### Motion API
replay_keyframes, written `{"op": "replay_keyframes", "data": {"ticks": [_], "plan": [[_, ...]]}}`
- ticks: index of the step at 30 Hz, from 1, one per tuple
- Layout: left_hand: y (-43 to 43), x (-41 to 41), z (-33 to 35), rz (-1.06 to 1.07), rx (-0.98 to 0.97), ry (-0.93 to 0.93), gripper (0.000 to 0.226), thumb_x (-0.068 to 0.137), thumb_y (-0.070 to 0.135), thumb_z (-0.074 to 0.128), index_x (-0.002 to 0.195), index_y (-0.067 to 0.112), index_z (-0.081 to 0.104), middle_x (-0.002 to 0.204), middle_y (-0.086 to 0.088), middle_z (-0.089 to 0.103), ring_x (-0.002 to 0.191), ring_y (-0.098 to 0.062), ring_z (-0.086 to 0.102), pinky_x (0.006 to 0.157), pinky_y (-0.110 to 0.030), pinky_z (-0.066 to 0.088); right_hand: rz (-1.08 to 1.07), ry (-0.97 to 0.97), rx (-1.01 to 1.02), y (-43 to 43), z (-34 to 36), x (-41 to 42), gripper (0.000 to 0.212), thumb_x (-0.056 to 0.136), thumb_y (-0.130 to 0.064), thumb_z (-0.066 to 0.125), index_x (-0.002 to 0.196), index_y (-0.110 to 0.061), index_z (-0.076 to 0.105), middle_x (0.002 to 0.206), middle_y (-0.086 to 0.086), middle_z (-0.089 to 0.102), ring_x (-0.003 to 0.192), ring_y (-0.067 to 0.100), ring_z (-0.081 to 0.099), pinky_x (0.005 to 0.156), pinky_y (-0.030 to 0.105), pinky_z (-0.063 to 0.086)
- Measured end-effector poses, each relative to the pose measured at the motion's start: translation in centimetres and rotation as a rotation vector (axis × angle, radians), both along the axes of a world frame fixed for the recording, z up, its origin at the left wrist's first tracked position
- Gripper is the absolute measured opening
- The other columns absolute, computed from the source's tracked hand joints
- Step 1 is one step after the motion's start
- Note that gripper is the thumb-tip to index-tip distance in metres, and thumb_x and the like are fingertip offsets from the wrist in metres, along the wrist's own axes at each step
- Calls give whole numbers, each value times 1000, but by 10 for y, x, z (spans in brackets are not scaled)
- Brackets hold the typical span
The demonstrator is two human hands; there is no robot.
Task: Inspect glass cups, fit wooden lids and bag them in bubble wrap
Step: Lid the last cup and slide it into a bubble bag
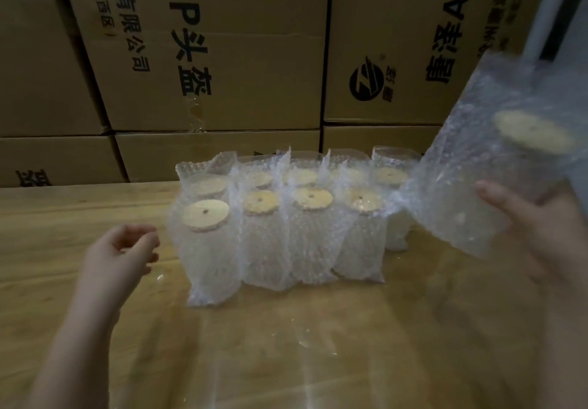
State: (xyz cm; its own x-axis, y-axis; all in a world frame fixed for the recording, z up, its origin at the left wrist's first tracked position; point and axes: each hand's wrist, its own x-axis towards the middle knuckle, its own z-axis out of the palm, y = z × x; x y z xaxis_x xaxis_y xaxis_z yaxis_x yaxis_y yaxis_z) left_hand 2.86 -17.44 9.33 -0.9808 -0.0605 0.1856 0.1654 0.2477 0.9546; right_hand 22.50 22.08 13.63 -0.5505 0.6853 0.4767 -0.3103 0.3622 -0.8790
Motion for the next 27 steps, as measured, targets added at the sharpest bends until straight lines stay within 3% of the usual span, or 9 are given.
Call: {"op": "replay_keyframes", "data": {"ticks": [3, 6, 11, 18, 22, 27], "plan": [[4, -6, -15, -88, -99, -206, 32, 94, 2, 53, 126, 4, 53, 100, -15, 60, 75, -23, 59, 63, -31, 46, -74, -168, -52, 11, -17, -11, 100, 43, -48, 84, 132, -15, 52, 118, 0, 66, 103, 19, 66, 88, 36, 56], [9, -5, -24, -214, -160, -347, 46, 92, -1, 57, 135, 8, 44, 114, -23, 56, 76, -29, 58, 65, -35, 47, -120, -288, -121, 21, -38, -27, 101, 49, -41, 91, 136, -22, 42, 124, 0, 61, 105, 22, 63, 92, 43, 52], [18, -6, -35, -279, -199, -356, 42, 84, 0, 69, 120, 13, 52, 101, -19, 60, 78, -34, 65, 70, -39, 53, -203, -332, -211, 21, -68, -56, 100, 60, -34, 89, 140, -24, 30, 134, 2, 52, 115, 27, 57, 95, 49, 49], [18, -14, -51, -308, -114, -346, 53, 77, 7, 77, 118, 31, 53, 101, -10, 64, 70, -29, 72, 59, -30, 58, -89, -370, -232, 1, -99, -84, 98, 62, -34, 88, 140, -27, 30, 131, 2, 52, 113, 26, 57, 95, 50, 50], [18, -17, -55, -320, -84, -299, 48, 76, 2, 77, 102, 37, 58, 100, -9, 65, 81, -28, 70, 54, -25, 58, -70, -358, -188, -3, -105, -85, 100, 64, -35, 87, 144, -23, 27, 136, 2, 50, 119, 25, 54, 99, 49, 47], [21, -18, -58, -326, -64, -267, 48, 78, -1, 75, 109, 30, 57, 96, -10, 64, 83, -29, 66, 53, -23, 58, -47, -357, -141, -4, -106, -82, 101, 67, -34, 86, 147, -21, 26, 143, 2, 45, 127, 23, 48, 105, 49, 43]]}}
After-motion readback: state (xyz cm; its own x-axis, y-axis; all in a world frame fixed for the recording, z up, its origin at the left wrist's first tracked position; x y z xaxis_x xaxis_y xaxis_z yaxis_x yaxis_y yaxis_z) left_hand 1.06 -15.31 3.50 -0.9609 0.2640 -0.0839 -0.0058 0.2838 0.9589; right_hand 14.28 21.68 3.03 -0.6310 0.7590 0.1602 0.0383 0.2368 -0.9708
